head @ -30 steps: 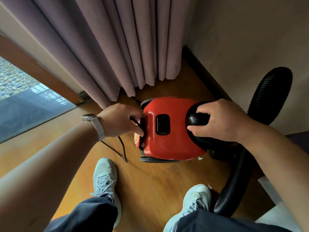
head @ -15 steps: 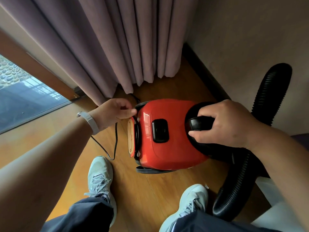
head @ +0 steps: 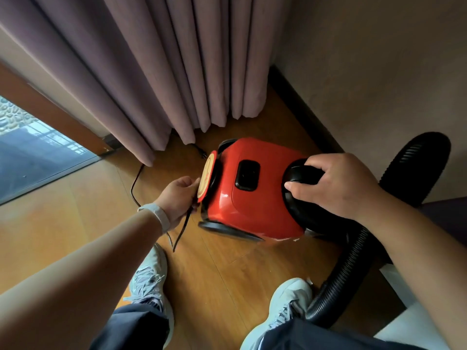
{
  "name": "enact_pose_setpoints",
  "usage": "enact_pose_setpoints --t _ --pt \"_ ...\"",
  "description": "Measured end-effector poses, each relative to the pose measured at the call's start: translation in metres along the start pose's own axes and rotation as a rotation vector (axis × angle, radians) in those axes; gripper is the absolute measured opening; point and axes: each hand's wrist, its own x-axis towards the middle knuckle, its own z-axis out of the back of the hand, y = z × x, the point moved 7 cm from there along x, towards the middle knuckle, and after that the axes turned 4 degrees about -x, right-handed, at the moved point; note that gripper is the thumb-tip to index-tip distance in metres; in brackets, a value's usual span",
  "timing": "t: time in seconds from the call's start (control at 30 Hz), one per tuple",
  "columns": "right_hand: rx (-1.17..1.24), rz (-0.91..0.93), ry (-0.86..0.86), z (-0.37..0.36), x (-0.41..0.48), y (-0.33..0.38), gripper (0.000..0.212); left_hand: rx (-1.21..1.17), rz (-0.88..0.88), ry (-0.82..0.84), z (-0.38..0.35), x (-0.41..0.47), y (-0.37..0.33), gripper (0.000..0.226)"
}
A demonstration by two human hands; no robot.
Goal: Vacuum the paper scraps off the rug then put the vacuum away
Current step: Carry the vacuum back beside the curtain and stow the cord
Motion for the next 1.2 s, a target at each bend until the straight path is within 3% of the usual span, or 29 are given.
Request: enact_pose_setpoints --t 0.2,0.37,0.47,0.57,0.7,0.83,1.07,1.2 --pt "-0.081 -0.094 -0.067 0.005 0.003 -0.015 0.038 0.259 -0.058 0.068 -0.014 -0.025 0.009 0.013" --pt "-0.114 -0.143 -0.121 0.016 0.002 -0.025 0.04 0.957 -0.48 0.065 -0.04 -0.052 -0.049 0.013" --pt "-0.113 -0.119 -0.088 0.017 0.001 -0.024 0.037 1.264 -0.559 0.137 -0.045 -0.056 -0.072 0.018" --pt "-0.117 -0.091 -0.018 0.01 0.003 -0.022 0.049 1.42 -0.628 0.232 -0.047 -0.058 -0.082 0.02" --pt "-0.109 -0.032 0.052 0.001 0.003 -0.016 0.047 1.459 -0.869 0.176 -0.049 -0.066 -0.097 0.026" --pt "-0.124 0.109 0.107 -0.002 0.0 0.003 0.043 1.283 -1.146 0.092 -0.045 -0.074 -0.117 0.038" --pt "-0.087 0.231 0.172 0.001 -0.004 0.026 0.032 0.938 -0.836 0.052 -0.011 -0.039 -0.117 0.059" --pt "-0.072 0.25 0.169 0.008 -0.008 0.039 0.028 0.802 -0.691 0.038 0.007 -0.029 -0.114 0.03"
